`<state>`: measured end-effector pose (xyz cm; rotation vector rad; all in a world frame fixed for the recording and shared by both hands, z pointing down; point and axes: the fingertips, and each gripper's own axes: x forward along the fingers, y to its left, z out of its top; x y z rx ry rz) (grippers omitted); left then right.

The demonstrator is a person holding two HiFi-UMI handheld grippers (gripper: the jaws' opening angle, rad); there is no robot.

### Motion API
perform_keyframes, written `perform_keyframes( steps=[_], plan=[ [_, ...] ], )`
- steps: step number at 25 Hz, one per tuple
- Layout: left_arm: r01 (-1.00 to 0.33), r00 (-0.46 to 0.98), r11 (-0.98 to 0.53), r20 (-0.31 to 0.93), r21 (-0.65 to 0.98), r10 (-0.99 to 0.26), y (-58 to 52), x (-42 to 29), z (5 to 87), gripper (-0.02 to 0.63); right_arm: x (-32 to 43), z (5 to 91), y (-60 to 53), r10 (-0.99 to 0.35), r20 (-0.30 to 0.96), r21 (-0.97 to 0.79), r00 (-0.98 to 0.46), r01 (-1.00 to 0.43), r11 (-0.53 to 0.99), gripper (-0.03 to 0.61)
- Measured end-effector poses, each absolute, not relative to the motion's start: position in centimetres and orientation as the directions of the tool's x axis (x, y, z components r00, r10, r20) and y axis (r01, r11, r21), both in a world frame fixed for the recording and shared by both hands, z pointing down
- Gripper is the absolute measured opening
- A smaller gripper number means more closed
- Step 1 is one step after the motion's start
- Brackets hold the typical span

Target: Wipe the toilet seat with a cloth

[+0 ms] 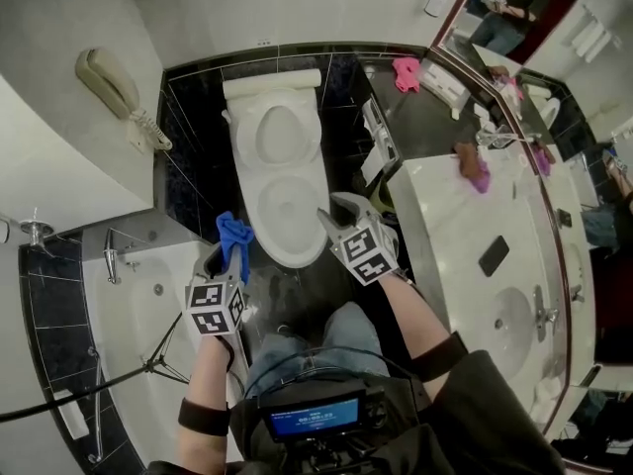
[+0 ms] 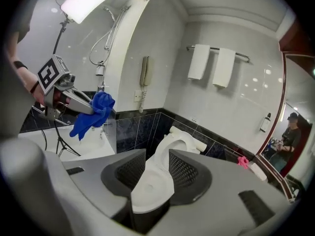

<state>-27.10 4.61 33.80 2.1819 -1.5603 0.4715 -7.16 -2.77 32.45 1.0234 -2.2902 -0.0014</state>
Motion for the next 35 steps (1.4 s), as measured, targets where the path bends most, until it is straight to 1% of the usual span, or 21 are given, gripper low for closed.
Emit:
perform_keyframes(
  steps=[1, 6, 7, 11, 19, 26, 30, 35],
  plan=[
    [-0.948, 0.316, -0.284, 0.499, 0.141, -0.807, 4.0, -27.1, 33.9, 0.07, -7.3, 32.3, -3.9, -0.68, 0.538, 0.264, -0.498, -0.666, 0.697, 0.169],
    [-0.951, 0.308, -0.281, 0.509, 0.131, -0.803, 0.9, -26.1, 34.8, 0.069, -7.7, 32.9, -10.4, -0.679, 0.545, 0.333, -0.491, -0.616, 0.713, 0.229],
    [-0.952, 0.303, -0.277, 0.51, 0.129, -0.805, 0.2, -25.8, 35.0, 0.069, -7.7, 33.1, -11.9, -0.677, 0.549, 0.348, -0.49, -0.602, 0.718, 0.232],
    [-0.962, 0.273, -0.238, 0.512, 0.135, -0.814, -3.6, -24.9, 36.3, 0.069, -7.6, 34.5, -18.3, -0.671, 0.563, 0.405, -0.482, -0.547, 0.733, 0.232],
    [-0.981, 0.187, -0.123, 0.549, 0.152, -0.815, -13.7, -23.2, 40.8, 0.071, -10.0, 40.0, -31.9, -0.621, 0.596, 0.478, -0.509, -0.397, 0.784, 0.23],
    [-0.985, 0.122, -0.026, 0.582, 0.17, -0.804, -22.2, -21.7, 44.7, 0.071, -12.6, 45.1, -42.2, -0.544, 0.649, 0.48, -0.532, -0.268, 0.835, 0.23],
    [-0.984, 0.092, 0.02, 0.599, 0.177, -0.795, -25.7, -21.4, 46.7, 0.07, -14.1, 47.4, -46.4, -0.522, 0.656, 0.482, -0.545, -0.23, 0.845, 0.207],
    [-0.983, 0.074, 0.047, 0.616, 0.177, -0.784, -27.7, -21.1, 48.8, 0.071, -15.4, 50.2, -48.9, -0.493, 0.672, 0.493, -0.552, -0.163, 0.854, 0.19]
  ],
)
